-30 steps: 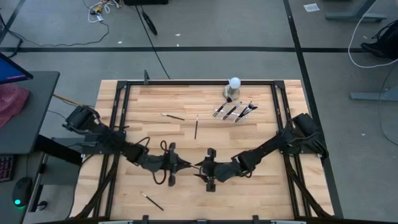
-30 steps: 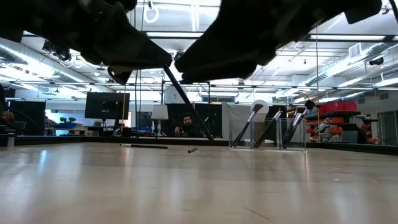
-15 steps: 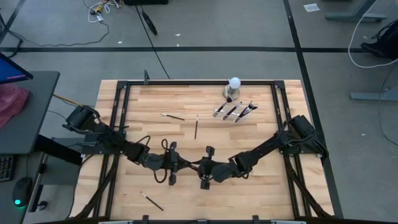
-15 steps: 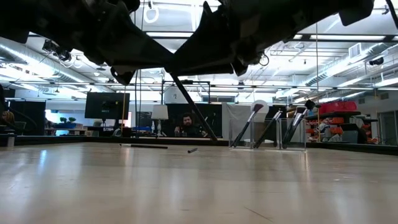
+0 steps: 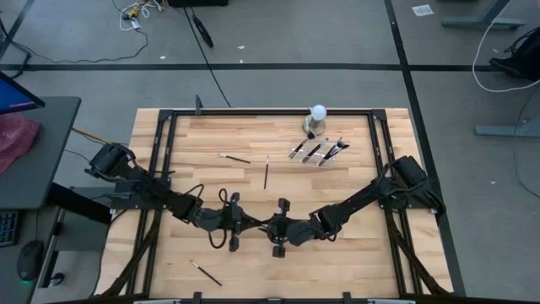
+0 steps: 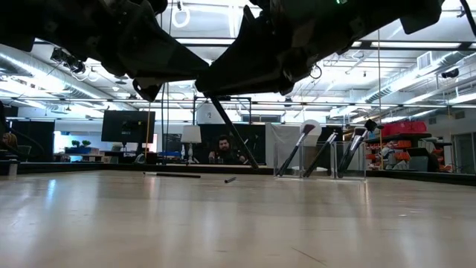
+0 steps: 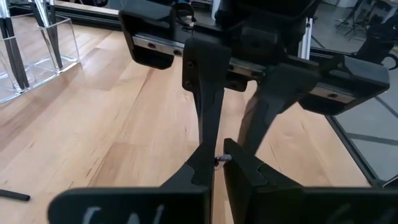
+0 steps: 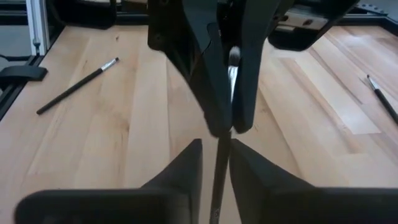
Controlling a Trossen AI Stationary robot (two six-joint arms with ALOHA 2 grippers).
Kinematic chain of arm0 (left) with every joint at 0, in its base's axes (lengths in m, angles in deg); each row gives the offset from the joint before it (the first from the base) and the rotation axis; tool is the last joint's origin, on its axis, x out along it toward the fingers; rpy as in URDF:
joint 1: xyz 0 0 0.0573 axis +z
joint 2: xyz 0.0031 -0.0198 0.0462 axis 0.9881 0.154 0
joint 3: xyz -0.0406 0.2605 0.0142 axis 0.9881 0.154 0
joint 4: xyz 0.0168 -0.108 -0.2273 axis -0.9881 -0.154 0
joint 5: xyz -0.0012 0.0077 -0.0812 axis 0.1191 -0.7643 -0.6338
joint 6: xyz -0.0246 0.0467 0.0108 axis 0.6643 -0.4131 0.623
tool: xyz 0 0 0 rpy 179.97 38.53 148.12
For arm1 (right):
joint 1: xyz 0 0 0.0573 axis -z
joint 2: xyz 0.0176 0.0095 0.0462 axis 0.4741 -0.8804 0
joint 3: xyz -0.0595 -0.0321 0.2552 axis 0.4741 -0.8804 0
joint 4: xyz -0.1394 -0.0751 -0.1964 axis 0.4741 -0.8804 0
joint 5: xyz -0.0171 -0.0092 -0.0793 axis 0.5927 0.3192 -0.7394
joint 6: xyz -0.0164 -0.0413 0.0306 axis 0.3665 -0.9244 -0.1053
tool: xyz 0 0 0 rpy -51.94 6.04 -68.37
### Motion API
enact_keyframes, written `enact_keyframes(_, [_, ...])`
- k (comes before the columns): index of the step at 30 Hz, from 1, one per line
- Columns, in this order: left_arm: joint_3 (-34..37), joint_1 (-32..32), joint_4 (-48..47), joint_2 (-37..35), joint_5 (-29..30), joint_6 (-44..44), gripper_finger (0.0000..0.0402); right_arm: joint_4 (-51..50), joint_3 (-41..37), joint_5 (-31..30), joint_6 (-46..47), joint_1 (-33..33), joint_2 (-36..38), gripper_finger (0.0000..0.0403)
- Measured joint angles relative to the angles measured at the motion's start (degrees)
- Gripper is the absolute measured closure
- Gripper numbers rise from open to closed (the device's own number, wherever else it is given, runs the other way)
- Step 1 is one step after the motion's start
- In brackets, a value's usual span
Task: Put items in baskets/containers
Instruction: Put the eyeshadow brush into the transparent organizer
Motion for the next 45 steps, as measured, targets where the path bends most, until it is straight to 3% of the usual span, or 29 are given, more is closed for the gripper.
enact_keyframes(5, [0.0,0.0,0.0,0.0,0.0,0.0,0.0378,-0.1,0.0,0.0,0.0,0.0,0.0,0.0301])
enact_keyframes(15, [0.0,0.0,-0.1,0.0,0.0,0.0,0.0378,-0.3,0.0,-0.4,-0.1,0.0,0.0,0.0391])
enact_keyframes(20, [0.1,0.0,1.9,0.0,-0.1,-0.3,0.0375,0.1,0.0,-0.7,0.2,0.0,0.0,0.0387])
enact_keyframes(25, [-0.1,-0.3,5.9,-1.9,-0.8,-5.6,0.0319,8.2,-4.4,-1.6,0.0,0.0,-0.2,0.0398])
enact_keyframes(28, [-0.1,-0.4,3.8,-3.9,-1.1,-7.8,0.026,21.9,-10.3,-2.7,0.0,0.0,-0.2,0.0398])
enact_keyframes(33, [-0.1,-0.5,-4.9,-8.5,-0.9,-7.4,0.0174,44.2,-20.5,-15.1,-1.7,-1.1,-0.2,0.0398])
enact_keyframes(38, [0.0,-0.9,-9.5,-7.6,4.1,-4.2,0.0139,67.2,-25.8,-29.2,-16.6,-1.5,0.0,0.0398])
enact_keyframes(42, [0.0,-0.9,-9.3,-4.6,5.6,-1.9,0.0138,67.7,-26.5,-40.2,-22.5,1.5,2.9,0.0398])
enact_keyframes(45, [0.0,-0.9,-9.0,-2.4,5.9,-0.9,0.0144,67.8,-27.0,-42.7,-22.9,5.9,3.5,0.0398])
